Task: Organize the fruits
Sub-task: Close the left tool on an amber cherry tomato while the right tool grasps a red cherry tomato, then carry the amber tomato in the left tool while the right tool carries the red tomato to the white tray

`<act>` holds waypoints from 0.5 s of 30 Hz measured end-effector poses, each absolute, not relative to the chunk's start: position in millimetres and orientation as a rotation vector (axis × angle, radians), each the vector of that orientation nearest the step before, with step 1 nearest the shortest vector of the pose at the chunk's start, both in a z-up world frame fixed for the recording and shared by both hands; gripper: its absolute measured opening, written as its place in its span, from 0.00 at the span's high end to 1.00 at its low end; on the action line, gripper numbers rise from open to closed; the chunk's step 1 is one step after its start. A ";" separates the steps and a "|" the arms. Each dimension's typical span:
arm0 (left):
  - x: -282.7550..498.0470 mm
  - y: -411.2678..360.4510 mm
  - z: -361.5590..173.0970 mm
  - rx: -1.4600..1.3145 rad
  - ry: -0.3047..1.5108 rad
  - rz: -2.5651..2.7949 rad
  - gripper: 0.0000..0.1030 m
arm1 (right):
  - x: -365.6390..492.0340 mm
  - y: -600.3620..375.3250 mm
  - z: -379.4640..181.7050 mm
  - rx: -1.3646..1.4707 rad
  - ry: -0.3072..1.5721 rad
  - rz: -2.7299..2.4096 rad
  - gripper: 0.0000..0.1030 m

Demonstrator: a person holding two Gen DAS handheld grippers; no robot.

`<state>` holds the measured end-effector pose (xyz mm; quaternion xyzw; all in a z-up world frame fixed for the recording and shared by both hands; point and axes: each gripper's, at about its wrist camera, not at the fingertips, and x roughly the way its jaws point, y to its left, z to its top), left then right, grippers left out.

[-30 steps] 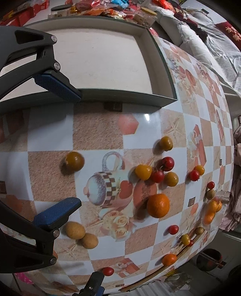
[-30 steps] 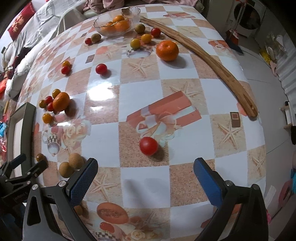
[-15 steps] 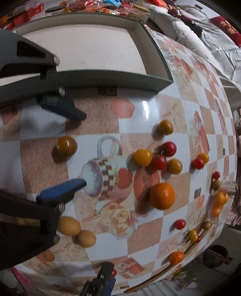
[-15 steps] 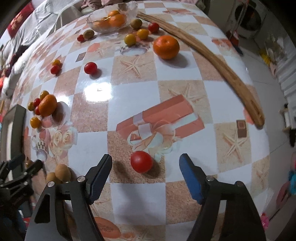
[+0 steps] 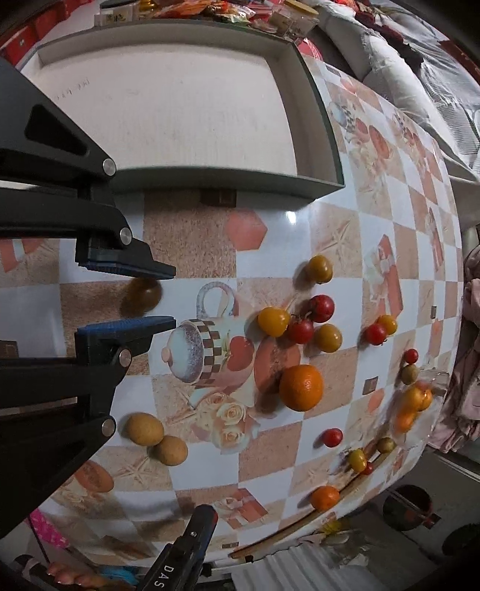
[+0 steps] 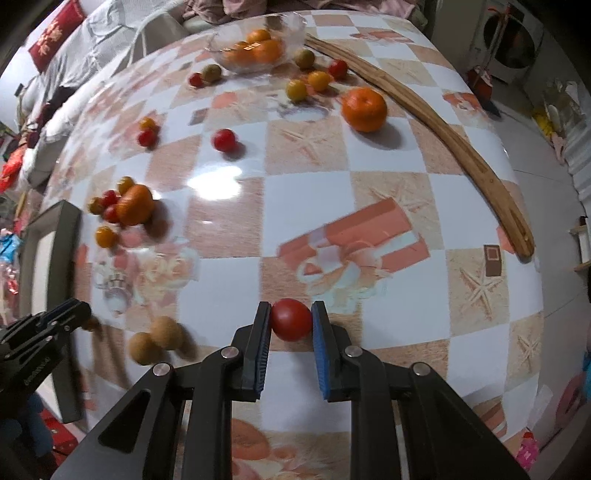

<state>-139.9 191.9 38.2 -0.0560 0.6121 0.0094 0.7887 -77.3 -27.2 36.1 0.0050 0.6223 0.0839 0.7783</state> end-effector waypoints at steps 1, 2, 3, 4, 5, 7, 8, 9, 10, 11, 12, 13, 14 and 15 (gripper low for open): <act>-140.7 194.4 41.1 -0.126 1.316 0.018 0.78 | -78.0 -24.6 38.5 0.010 1.343 0.191 0.77; -141.7 195.4 43.5 -0.132 1.314 0.017 0.78 | -78.6 -19.8 41.3 0.009 1.340 0.201 0.77; -142.9 198.3 46.8 -0.142 1.306 0.014 0.78 | -78.7 -14.3 43.3 0.010 1.338 0.209 0.77; -143.9 197.2 49.4 -0.145 1.301 0.013 0.78 | -78.2 -9.5 45.3 0.013 1.336 0.219 0.77; -144.6 198.6 51.7 -0.148 1.293 0.015 0.78 | -77.5 -3.6 47.3 0.018 1.335 0.230 0.77; -140.7 202.7 49.4 -0.159 1.299 0.016 0.78 | -78.2 4.1 50.9 0.007 1.329 0.247 0.77; -141.7 202.5 48.3 -0.161 1.299 0.015 0.78 | -77.6 9.2 52.0 -0.005 1.324 0.251 0.77; -141.2 202.4 47.3 -0.157 1.294 0.014 0.78 | -75.9 14.4 51.6 -0.007 1.325 0.252 0.77; -140.8 200.5 46.8 -0.144 1.277 0.015 0.78 | -75.8 17.5 50.8 0.000 1.334 0.253 0.77; -140.9 199.2 46.2 -0.135 1.273 0.014 0.78 | -76.8 18.4 51.2 0.004 1.338 0.252 0.77; -140.4 197.7 45.2 -0.133 1.274 0.007 0.78 | -77.4 20.4 51.6 0.004 1.339 0.252 0.77; -140.6 197.0 44.5 -0.147 1.275 -0.007 0.73 | -77.5 23.1 52.3 -0.003 1.339 0.255 0.77; -140.8 196.4 44.0 -0.156 1.275 -0.014 0.64 | -78.6 23.5 53.4 -0.007 1.338 0.257 0.77; -141.3 195.8 43.7 -0.160 1.272 -0.016 0.35 | -79.8 23.8 54.7 -0.012 1.335 0.260 0.77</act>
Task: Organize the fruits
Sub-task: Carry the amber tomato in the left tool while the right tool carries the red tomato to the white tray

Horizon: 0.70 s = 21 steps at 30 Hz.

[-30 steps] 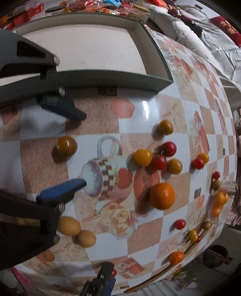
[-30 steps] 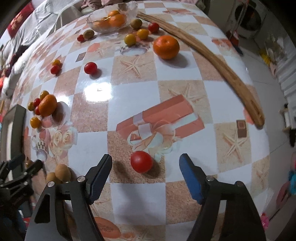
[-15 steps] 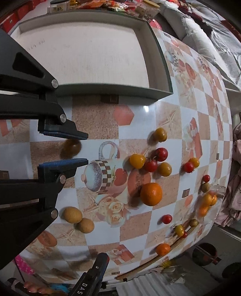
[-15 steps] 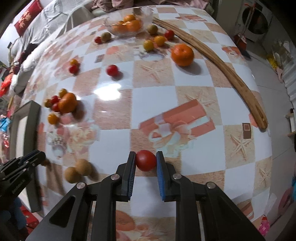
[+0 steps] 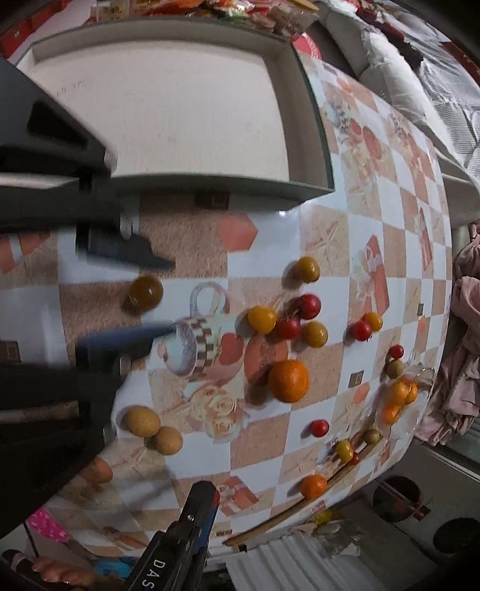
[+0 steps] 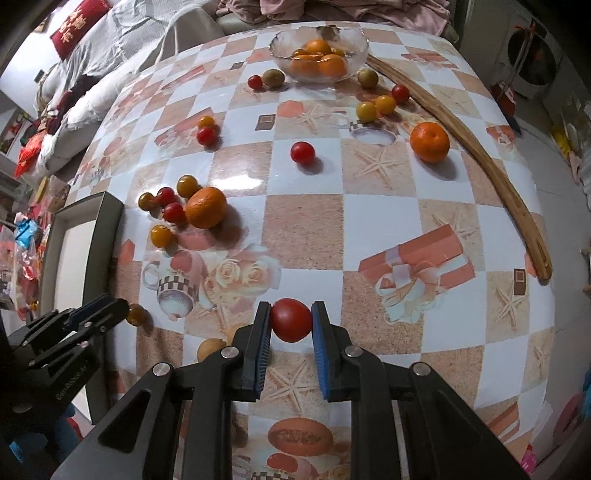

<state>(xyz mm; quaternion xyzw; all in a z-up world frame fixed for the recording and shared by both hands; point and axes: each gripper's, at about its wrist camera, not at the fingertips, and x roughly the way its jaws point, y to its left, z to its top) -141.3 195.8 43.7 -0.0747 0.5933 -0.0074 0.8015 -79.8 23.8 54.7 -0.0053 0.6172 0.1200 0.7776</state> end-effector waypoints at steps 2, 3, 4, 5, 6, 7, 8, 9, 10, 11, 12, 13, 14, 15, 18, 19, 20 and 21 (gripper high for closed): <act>-145.9 193.8 47.1 -0.131 1.224 0.011 0.19 | -81.1 22.3 55.0 -0.011 1.334 0.262 0.77; -146.5 192.3 47.2 -0.116 1.215 0.010 0.19 | -81.1 22.3 55.0 -0.011 1.334 0.262 0.77; -145.4 190.5 44.3 -0.096 1.230 0.007 0.19 | -80.8 21.7 54.1 -0.006 1.335 0.259 0.77; -144.1 189.5 39.8 -0.082 1.248 0.012 0.20 | -81.2 20.2 53.7 0.001 1.335 0.255 0.77; -143.4 189.3 36.8 -0.081 1.255 0.015 0.20 | -81.9 18.7 53.1 0.007 1.336 0.252 0.77; -142.2 188.9 33.3 -0.078 1.264 0.016 0.20 | -82.7 17.6 52.5 0.011 1.339 0.251 0.77; -140.7 187.9 29.6 -0.067 1.273 0.021 0.21 | -83.4 16.3 51.6 0.017 1.343 0.250 0.77; -139.8 186.9 27.2 -0.056 1.276 0.028 0.27 | -83.7 14.8 50.8 0.023 1.345 0.250 0.77; -137.9 185.3 23.6 -0.049 1.286 0.023 0.35 | -84.6 13.5 50.3 0.029 1.346 0.249 0.77; -136.6 184.1 21.2 -0.045 1.296 0.021 0.39 | -85.3 12.9 50.3 0.030 1.347 0.248 0.77; -135.2 182.1 18.2 -0.035 1.307 0.021 0.48 | -86.2 12.0 50.4 0.032 1.347 0.249 0.77; -134.7 179.9 14.9 -0.023 1.323 0.024 0.55 | -86.6 11.4 50.3 0.034 1.348 0.249 0.77; -135.5 178.5 15.6 -0.018 1.312 0.026 0.57 | -87.1 11.0 50.1 0.037 1.349 0.249 0.77; -136.1 177.0 15.7 -0.015 1.313 0.024 0.70 | -87.6 10.6 50.2 0.038 1.350 0.249 0.77; -138.4 173.6 16.9 -0.019 1.315 -0.007 0.78 | -88.0 10.9 50.6 0.039 1.350 0.253 0.77; -139.0 175.1 17.8 -0.046 1.321 -0.024 0.78 | -88.2 11.5 51.2 0.039 1.350 0.256 0.77; -139.5 176.8 19.7 -0.067 1.319 -0.031 0.78 | -88.1 12.9 52.1 0.039 1.350 0.260 0.77; -140.1 179.1 23.9 -0.088 1.313 -0.035 0.78 | -87.8 14.3 53.1 0.038 1.348 0.264 0.77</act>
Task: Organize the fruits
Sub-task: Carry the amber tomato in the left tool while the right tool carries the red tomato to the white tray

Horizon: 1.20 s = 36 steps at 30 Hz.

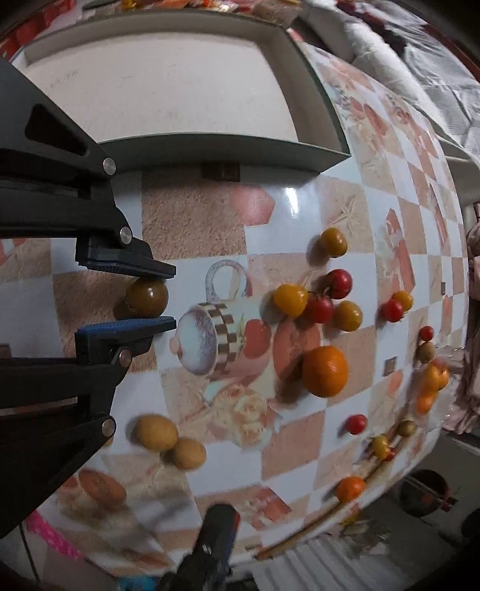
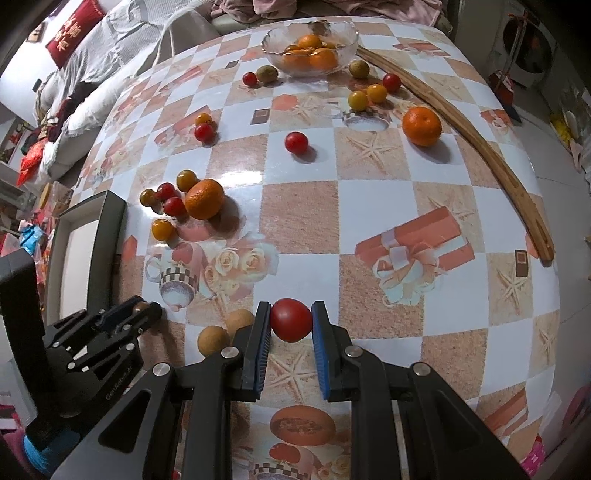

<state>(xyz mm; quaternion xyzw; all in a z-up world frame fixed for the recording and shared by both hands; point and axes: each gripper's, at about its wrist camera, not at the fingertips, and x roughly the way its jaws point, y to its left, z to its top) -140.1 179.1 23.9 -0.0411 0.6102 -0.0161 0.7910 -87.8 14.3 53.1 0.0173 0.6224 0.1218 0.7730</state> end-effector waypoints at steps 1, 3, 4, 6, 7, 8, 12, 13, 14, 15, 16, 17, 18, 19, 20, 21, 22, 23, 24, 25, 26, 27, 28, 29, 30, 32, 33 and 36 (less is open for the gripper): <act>-140.3 180.6 26.8 -0.099 1.310 -0.036 0.78 | -87.5 16.0 54.1 0.036 1.347 0.268 0.77; -141.5 187.0 38.2 -0.139 1.293 -0.041 0.78 | -86.6 20.5 56.0 0.034 1.345 0.278 0.77; -142.1 192.1 46.2 -0.159 1.280 -0.039 0.78 | -86.0 23.8 57.1 0.033 1.344 0.285 0.77; -142.8 201.2 56.8 -0.176 1.265 -0.032 0.78 | -85.0 30.5 59.5 0.028 1.342 0.298 0.77; -143.2 207.5 62.9 -0.184 1.255 -0.024 0.78 | -84.2 34.7 60.6 0.025 1.341 0.306 0.77; -143.0 212.2 66.9 -0.189 1.249 -0.017 0.78 | -83.1 40.0 62.1 0.025 1.341 0.318 0.77; -145.0 243.3 80.0 -0.213 1.231 0.039 0.78 | -78.5 65.4 69.0 0.007 1.328 0.370 0.77; -144.5 255.3 82.5 -0.222 1.225 0.062 0.78 | -77.5 73.2 71.0 0.001 1.323 0.387 0.77; -145.0 264.7 84.5 -0.224 1.220 0.080 0.78 | -75.6 84.2 73.1 -0.005 1.318 0.408 0.77; -144.0 270.7 85.1 -0.222 1.215 0.095 0.78 | -74.8 90.5 73.6 -0.008 1.317 0.420 0.77; -145.1 283.1 86.8 -0.223 1.206 0.121 0.78 | -73.0 101.7 74.5 -0.011 1.315 0.439 0.77; -145.3 292.7 87.2 -0.223 1.201 0.138 0.78 | -71.7 111.4 75.0 -0.017 1.313 0.455 0.77; -145.8 301.8 86.8 -0.222 1.197 0.159 0.78 | -70.2 121.0 75.0 -0.024 1.313 0.471 0.77; -145.4 313.7 85.4 -0.220 1.193 0.184 0.78 | -68.9 131.5 75.1 -0.031 1.313 0.488 0.77; -145.3 322.1 83.8 -0.218 1.191 0.202 0.78 | -65.2 156.3 73.8 -0.042 1.315 0.526 0.77; -145.1 332.6 81.0 -0.215 1.189 0.225 0.78 | -65.2 156.3 73.8 -0.042 1.315 0.526 0.77; -144.5 343.0 77.3 -0.211 1.191 0.249 0.78 | -64.1 166.2 73.1 -0.049 1.314 0.541 0.77; -144.0 350.6 74.2 -0.212 1.195 0.266 0.78 | -62.3 179.6 72.1 -0.058 1.312 0.560 0.77; -143.3 357.4 70.7 -0.215 1.197 0.280 0.78 | -61.1 190.1 71.4 -0.061 1.313 0.575 0.77; -142.2 364.4 66.8 -0.217 1.200 0.296 0.78 | -59.4 200.9 69.8 -0.058 1.317 0.593 0.77; -140.5 371.5 62.1 -0.220 1.206 0.310 0.78 | -57.6 212.5 67.6 -0.057 1.322 0.607 0.77; -139.0 377.9 57.4 -0.227 1.211 0.317 0.78 | -56.1 223.3 65.6 -0.064 1.323 0.615 0.77; -137.5 381.5 53.6 -0.229 1.211 0.325 0.78 | -54.5 236.1 62.6 -0.077 1.323 0.627 0.77; -136.5 384.2 50.2 -0.227 1.213 0.330 0.78 | -53.3 244.6 60.0 -0.086 1.324 0.635 0.77; -134.9 386.4 46.4 -0.224 1.218 0.332 0.78 | -52.0 253.6 56.6 -0.096 1.326 0.642 0.77; -132.2 390.7 39.2 -0.221 1.224 0.337 0.78 | -49.5 270.0 48.8 -0.123 1.335 0.651 0.77; -131.0 392.6 36.2 -0.223 1.226 0.336 0.78 | -48.9 276.1 45.2 -0.135 1.338 0.652 0.77; -128.6 395.9 31.3 -0.217 1.232 0.338 0.78 | -46.3 291.4 33.7 -0.168 1.345 0.650 0.77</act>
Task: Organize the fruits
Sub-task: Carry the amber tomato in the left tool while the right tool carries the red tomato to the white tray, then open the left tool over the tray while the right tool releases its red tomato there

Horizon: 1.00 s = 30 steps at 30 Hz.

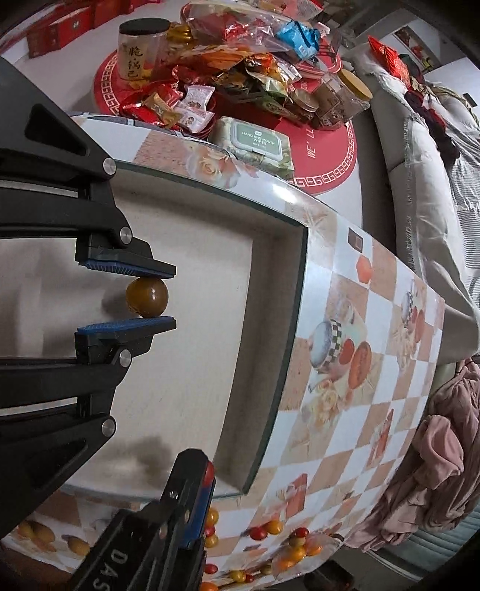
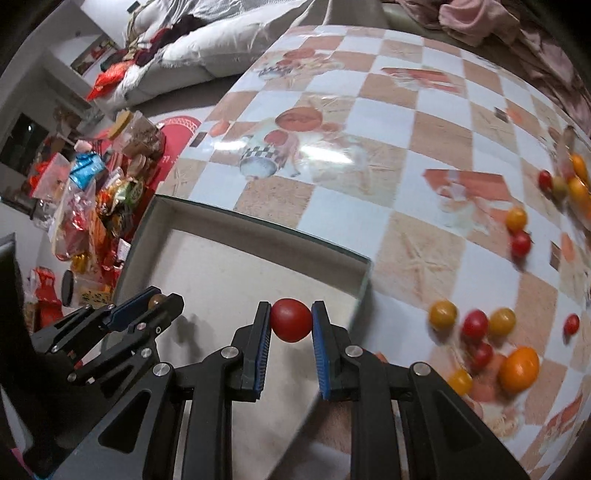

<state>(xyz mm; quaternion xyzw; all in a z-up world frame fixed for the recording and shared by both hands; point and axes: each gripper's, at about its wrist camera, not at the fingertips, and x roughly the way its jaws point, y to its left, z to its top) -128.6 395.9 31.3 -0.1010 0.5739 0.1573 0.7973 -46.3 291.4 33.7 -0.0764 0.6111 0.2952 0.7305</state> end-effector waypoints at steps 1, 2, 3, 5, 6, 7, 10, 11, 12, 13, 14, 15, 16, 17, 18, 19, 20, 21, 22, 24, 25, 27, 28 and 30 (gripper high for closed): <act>-127.8 396.8 29.1 -0.216 1.235 0.337 0.78 | -45.2 294.4 30.3 -0.176 1.348 0.647 0.77; -126.8 396.9 27.8 -0.215 1.237 0.336 0.78 | -44.7 295.7 27.1 -0.184 1.350 0.645 0.77; -126.2 397.1 26.8 -0.212 1.239 0.337 0.78 | -44.2 298.1 24.1 -0.196 1.351 0.641 0.77; -125.3 397.0 24.3 -0.197 1.242 0.343 0.78 | -44.5 301.9 18.6 -0.222 1.351 0.634 0.76; -125.1 396.8 23.0 -0.190 1.245 0.342 0.78 | -44.7 302.9 16.5 -0.231 1.353 0.633 0.76; -125.4 396.5 22.0 -0.186 1.248 0.341 0.78 | -45.7 304.4 13.6 -0.247 1.355 0.631 0.76; -127.8 395.8 21.4 -0.170 1.242 0.337 0.71 | -49.0 310.1 10.8 -0.295 1.336 0.633 0.76; -128.8 395.8 21.3 -0.166 1.246 0.334 0.65 | -50.3 311.8 9.9 -0.307 1.337 0.639 0.76; -129.5 396.1 21.4 -0.163 1.244 0.337 0.42 | -51.2 312.6 9.4 -0.315 1.334 0.641 0.75; -131.8 396.6 23.5 -0.152 1.230 0.353 0.31 | -52.0 313.6 9.5 -0.326 1.329 0.644 0.74; -133.6 397.0 25.6 -0.136 1.214 0.372 0.31 | -52.0 315.2 10.1 -0.332 1.328 0.653 0.72; -135.0 397.5 27.7 -0.133 1.206 0.369 0.31 | -52.0 315.2 10.1 -0.332 1.328 0.653 0.69; -135.9 399.0 27.7 -0.141 1.211 0.362 0.31 | -52.0 314.9 10.6 -0.329 1.331 0.660 0.68; -136.4 400.3 27.5 -0.146 1.218 0.362 0.31 | -51.6 314.5 11.5 -0.324 1.333 0.665 0.65; -137.0 401.5 27.4 -0.151 1.224 0.363 0.31 | -51.4 313.3 12.7 -0.322 1.330 0.664 0.59; -137.9 402.0 28.2 -0.154 1.229 0.360 0.31 | -51.2 311.5 14.7 -0.317 1.326 0.661 0.58; -138.5 401.9 29.1 -0.152 1.231 0.361 0.31 | -51.1 309.0 18.1 -0.296 1.325 0.671 0.51; -139.2 401.3 30.3 -0.150 1.233 0.362 0.31 | -51.5 306.6 22.9 -0.276 1.320 0.681 0.43; -140.4 399.7 32.8 -0.151 1.235 0.357 0.31 | -52.4 305.4 27.4 -0.265 1.309 0.686 0.37; -141.4 396.7 36.5 -0.152 1.237 0.349 0.31 | -53.9 300.0 40.5 -0.250 1.275 0.685 0.24; -141.7 393.8 39.1 -0.150 1.235 0.345 0.31 | -54.9 294.9 48.6 -0.232 1.256 0.690 0.24; -141.3 385.9 45.0 -0.141 1.233 0.332 0.31 | -56.8 287.4 57.5 -0.223 1.241 0.680 0.24; -141.0 382.5 47.3 -0.138 1.232 0.326 0.31 | -57.4 281.7 61.1 -0.216 1.238 0.672 0.24; -139.4 373.6 53.2 -0.136 1.230 0.308 0.31 | -57.4 266.3 66.8 -0.194 1.237 0.646 0.24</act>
